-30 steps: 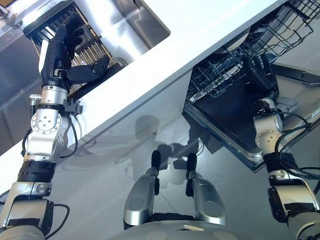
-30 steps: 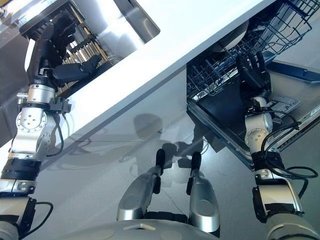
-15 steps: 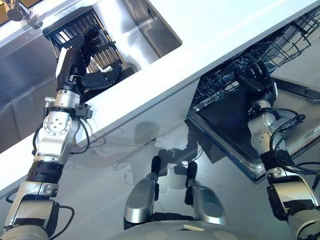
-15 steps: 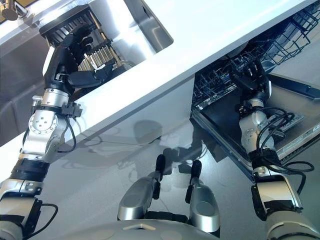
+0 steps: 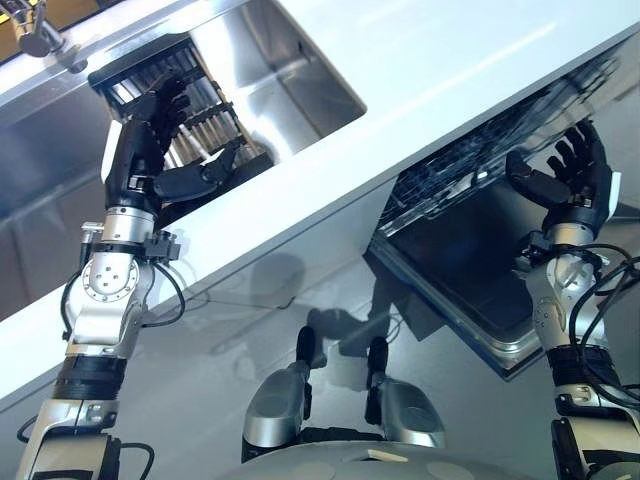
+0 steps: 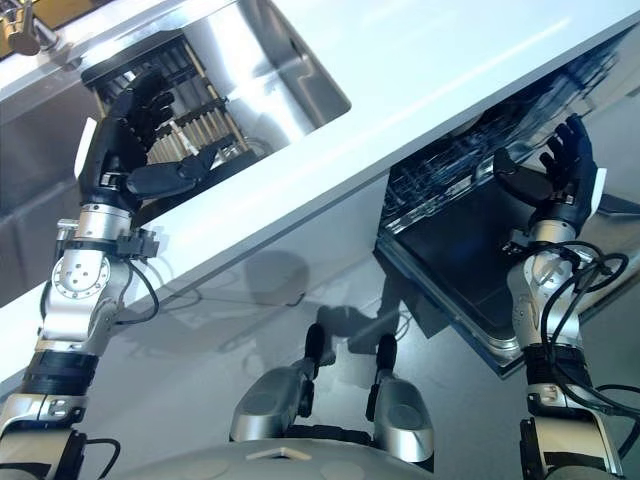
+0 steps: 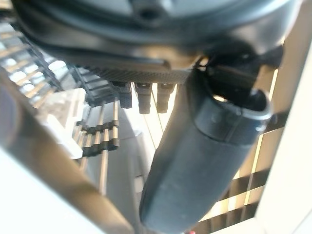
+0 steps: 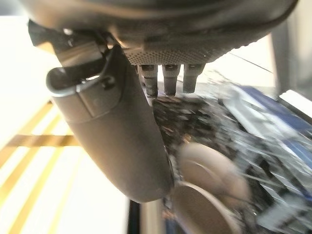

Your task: Pick up plates and place into dishwasher.

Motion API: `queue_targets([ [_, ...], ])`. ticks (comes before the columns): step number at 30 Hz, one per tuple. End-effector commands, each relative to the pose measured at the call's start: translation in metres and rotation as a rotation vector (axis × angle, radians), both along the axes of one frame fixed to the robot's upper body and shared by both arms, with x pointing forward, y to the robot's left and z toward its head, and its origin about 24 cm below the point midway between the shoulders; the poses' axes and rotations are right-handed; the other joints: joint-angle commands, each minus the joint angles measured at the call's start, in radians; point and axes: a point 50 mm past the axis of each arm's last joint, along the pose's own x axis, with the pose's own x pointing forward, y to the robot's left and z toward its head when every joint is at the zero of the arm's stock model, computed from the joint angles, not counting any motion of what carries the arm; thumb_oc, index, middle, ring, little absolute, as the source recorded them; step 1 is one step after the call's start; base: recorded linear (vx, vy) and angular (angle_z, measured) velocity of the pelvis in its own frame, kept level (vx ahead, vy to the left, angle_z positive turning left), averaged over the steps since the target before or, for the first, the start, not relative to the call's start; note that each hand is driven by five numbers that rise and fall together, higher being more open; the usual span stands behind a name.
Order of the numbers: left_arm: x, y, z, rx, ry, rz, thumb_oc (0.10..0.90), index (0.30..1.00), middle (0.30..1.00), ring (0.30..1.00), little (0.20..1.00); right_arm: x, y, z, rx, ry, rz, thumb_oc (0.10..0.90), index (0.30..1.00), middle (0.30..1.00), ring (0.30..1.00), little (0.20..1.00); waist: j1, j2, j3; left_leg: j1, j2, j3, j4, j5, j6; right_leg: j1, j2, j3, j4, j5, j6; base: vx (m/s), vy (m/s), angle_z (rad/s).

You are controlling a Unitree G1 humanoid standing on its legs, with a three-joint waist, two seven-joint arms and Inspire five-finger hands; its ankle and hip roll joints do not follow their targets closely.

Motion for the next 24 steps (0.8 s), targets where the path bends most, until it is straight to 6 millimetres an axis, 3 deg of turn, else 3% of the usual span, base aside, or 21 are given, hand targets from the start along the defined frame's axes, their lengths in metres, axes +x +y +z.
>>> queue_targets([
  [1, -0.008, 0.006, -0.008, 0.017, -0.016, 0.021, 0.8, 0.9, 0.9, 0.9, 0.9, -0.01, -0.007, 0.032, -0.161, -0.14, 0.017, 0.8, 0.9, 0.9, 0.9, 0.9, -0.018, -0.006, -0.18, -0.004, -0.103, 0.04, 0.095, -0.192, 0.094, -0.071, 0.03, 0.039, 0.192, -0.161, 0.036, -0.01, 0.008, -0.03],
  [8, -0.01, 0.015, -0.008, 0.031, -0.007, 0.043, 0.8, 0.9, 0.9, 0.9, 0.9, -0.02, -0.024, 0.029, -0.131, -0.112, -0.086, 0.8, 0.9, 0.9, 0.9, 0.9, -0.03, -0.004, -0.196, 0.012, -0.103, 0.054, 0.097, -0.207, 0.099, -0.063, 0.029, 0.051, 0.2, -0.168, 0.044, -0.01, 0.005, -0.06],
  [15, -0.012, 0.029, -0.003, 0.07, -0.002, 0.082, 0.8, 0.9, 0.9, 0.9, 0.9, -0.043, -0.059, 0.013, -0.065, -0.053, -0.407, 0.8, 0.9, 0.9, 0.9, 0.9, -0.05, -0.001, -0.2, 0.025, -0.1, 0.079, 0.092, -0.216, 0.102, -0.065, 0.034, 0.063, 0.203, -0.167, 0.053, 0.0, -0.002, -0.05],
  [24, -0.008, 0.047, 0.012, 0.099, -0.002, 0.179, 0.8, 0.9, 0.9, 0.9, 0.9, -0.07, -0.087, -0.025, 0.122, 0.031, -0.601, 0.8, 0.9, 0.9, 0.9, 0.9, -0.08, 0.019, -0.182, 0.011, -0.099, 0.11, 0.128, -0.233, 0.108, -0.093, 0.036, 0.086, 0.234, -0.175, 0.054, 0.0, -0.008, -0.14],
])
